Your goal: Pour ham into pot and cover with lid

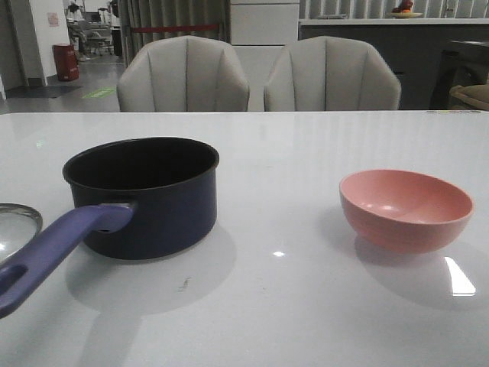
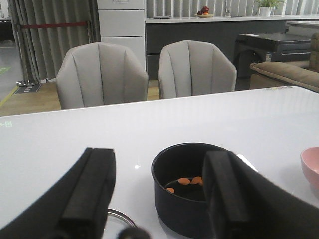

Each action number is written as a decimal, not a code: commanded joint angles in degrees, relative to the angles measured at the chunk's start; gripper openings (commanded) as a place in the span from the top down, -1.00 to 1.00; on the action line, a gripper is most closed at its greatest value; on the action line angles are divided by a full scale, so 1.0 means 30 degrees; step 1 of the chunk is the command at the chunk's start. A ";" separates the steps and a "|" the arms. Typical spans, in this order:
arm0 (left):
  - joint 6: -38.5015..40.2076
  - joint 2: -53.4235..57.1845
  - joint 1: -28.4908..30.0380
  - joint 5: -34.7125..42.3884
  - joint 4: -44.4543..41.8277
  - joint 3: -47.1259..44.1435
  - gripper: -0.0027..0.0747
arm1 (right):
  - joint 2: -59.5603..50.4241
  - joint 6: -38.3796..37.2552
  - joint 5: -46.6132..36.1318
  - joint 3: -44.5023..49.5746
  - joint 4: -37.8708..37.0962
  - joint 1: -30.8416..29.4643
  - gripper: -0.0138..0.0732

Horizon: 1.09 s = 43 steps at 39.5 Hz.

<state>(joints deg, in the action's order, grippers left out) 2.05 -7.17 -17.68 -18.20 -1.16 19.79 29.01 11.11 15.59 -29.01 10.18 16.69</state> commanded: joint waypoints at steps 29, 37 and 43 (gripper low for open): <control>0.0037 -0.0235 -0.0148 0.1191 0.0499 0.0511 -0.16 | -0.7637 0.0202 -0.1833 0.5162 -0.0022 0.0051 0.33; 0.0037 -0.0235 -0.0148 0.0941 0.0643 0.0511 -0.16 | -0.7637 0.0202 -0.1817 0.5162 -0.0022 0.0051 0.33; 0.0037 -0.0355 -0.0148 0.0861 0.0959 0.0599 -0.23 | -0.7637 0.0202 -0.1817 0.5162 -0.0022 0.0051 0.33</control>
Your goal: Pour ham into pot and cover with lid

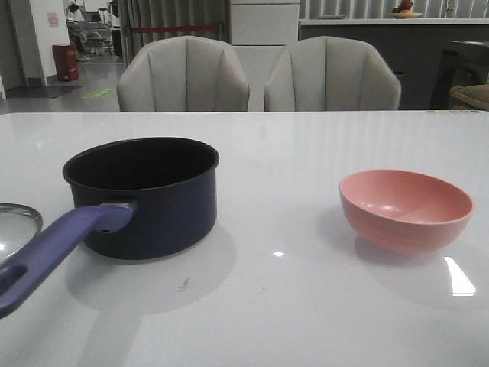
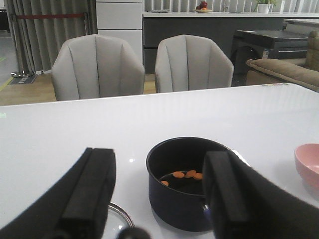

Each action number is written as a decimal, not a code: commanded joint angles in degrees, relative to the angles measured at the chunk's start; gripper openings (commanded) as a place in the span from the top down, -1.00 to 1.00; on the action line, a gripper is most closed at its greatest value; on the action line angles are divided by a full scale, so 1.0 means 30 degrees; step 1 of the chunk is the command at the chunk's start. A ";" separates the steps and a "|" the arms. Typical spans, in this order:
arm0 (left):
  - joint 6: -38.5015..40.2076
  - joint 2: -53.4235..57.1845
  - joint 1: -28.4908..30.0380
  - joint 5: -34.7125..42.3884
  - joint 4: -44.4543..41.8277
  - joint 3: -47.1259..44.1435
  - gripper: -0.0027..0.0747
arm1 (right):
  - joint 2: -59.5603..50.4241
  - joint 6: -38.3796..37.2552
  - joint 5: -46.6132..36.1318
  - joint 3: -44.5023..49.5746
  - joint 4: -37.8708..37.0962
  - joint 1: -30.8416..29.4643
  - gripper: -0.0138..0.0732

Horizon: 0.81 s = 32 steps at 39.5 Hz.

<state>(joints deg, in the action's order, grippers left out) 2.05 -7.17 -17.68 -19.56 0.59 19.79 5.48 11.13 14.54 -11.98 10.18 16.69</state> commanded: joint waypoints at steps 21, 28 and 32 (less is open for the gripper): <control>0.5123 -0.7396 0.2112 -0.2473 -0.2420 0.4557 -0.69 | 0.0209 0.0193 -0.1467 -0.0517 -0.0022 0.0051 0.33; 0.5202 -1.1164 0.4601 -0.4590 -0.1631 0.6551 -0.69 | 0.0209 0.0193 -0.1467 -0.0517 -0.0022 0.0051 0.33; 0.5202 -1.3614 0.5430 -0.5708 -0.1093 0.7767 -0.69 | 0.0209 0.0193 -0.1467 -0.0517 -0.0022 0.0051 0.33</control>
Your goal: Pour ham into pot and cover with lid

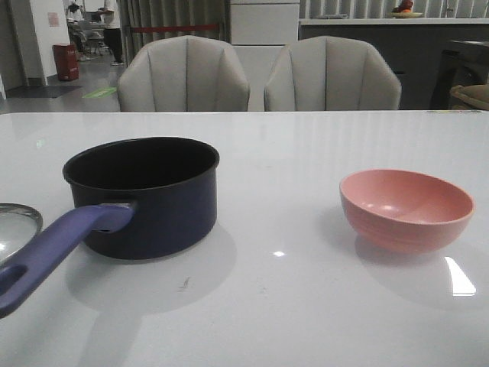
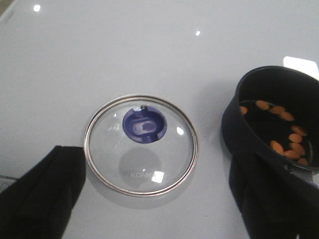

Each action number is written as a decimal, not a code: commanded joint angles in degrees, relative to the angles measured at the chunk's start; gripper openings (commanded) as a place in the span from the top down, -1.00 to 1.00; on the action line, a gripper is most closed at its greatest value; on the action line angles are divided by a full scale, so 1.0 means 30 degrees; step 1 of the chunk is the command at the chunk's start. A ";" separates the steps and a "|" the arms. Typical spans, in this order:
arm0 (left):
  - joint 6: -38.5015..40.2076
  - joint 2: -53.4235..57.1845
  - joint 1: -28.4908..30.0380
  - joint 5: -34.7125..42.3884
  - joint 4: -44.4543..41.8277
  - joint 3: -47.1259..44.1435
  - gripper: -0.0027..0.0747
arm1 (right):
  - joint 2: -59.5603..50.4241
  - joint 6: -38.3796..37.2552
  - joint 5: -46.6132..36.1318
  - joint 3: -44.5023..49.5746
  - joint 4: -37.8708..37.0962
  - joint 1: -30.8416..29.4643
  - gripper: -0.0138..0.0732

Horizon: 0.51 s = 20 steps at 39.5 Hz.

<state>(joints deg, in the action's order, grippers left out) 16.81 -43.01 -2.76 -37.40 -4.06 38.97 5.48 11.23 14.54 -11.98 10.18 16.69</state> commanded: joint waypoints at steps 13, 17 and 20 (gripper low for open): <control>-0.0334 -0.9727 0.0646 -0.2769 0.0800 0.5931 -0.69 | 0.0209 0.0161 -0.1467 -0.0517 -0.0022 0.0051 0.33; -0.0368 -1.1910 0.0646 -0.3709 0.0857 0.7419 -0.69 | 0.0209 0.0161 -0.1467 -0.0517 -0.0022 0.0051 0.33; -0.0368 -1.3311 0.0646 -0.4185 0.1116 0.8436 -0.69 | 0.0209 0.0161 -0.1467 -0.0517 -0.0022 0.0051 0.33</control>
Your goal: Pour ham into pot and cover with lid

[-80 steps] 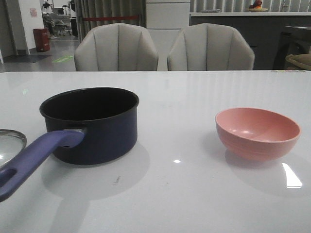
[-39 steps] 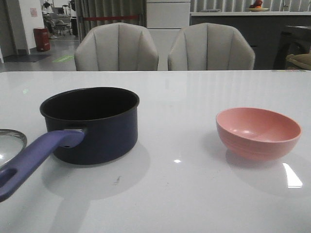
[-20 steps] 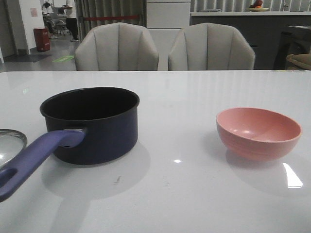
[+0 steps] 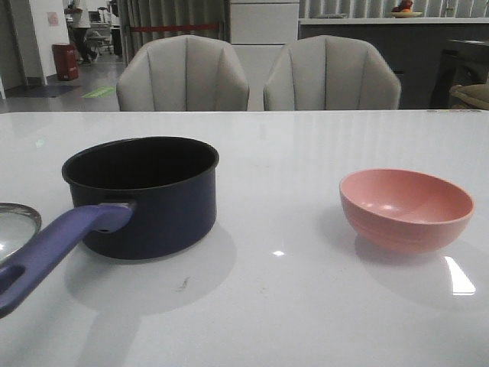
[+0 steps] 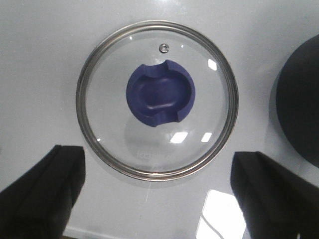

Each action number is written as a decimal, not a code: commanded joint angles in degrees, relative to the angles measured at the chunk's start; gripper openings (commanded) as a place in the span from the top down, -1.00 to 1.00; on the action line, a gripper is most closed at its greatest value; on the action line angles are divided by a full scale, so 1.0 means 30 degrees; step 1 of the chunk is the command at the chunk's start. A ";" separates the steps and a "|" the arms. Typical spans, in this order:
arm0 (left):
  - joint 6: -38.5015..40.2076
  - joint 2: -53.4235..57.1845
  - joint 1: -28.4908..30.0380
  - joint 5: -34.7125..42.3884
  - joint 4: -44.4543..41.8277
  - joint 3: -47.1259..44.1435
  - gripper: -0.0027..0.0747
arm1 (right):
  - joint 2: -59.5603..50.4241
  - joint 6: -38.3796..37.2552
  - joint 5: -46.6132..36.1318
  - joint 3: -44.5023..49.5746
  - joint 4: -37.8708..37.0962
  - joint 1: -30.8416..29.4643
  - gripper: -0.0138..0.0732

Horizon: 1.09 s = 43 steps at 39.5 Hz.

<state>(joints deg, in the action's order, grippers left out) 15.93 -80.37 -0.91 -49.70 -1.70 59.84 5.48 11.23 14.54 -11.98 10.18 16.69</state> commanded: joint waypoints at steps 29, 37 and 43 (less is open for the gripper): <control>-0.0924 -0.7667 0.1072 -0.3794 0.2518 0.6400 -0.69 | 0.0209 0.0161 -0.1467 -0.0517 -0.0022 0.0051 0.33; -0.0924 -0.8426 0.1632 -0.3913 0.3240 0.6400 -0.69 | 0.0209 0.0161 -0.1467 -0.0517 -0.0022 0.0051 0.33; -0.1499 -0.8610 0.1811 -0.3675 0.3535 0.6400 -0.68 | 0.0209 0.0161 -0.1467 -0.0517 -0.0022 0.0051 0.33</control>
<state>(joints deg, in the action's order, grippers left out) 12.48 -108.68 4.39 -61.19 7.58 77.29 5.48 11.23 14.57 -11.98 10.18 16.69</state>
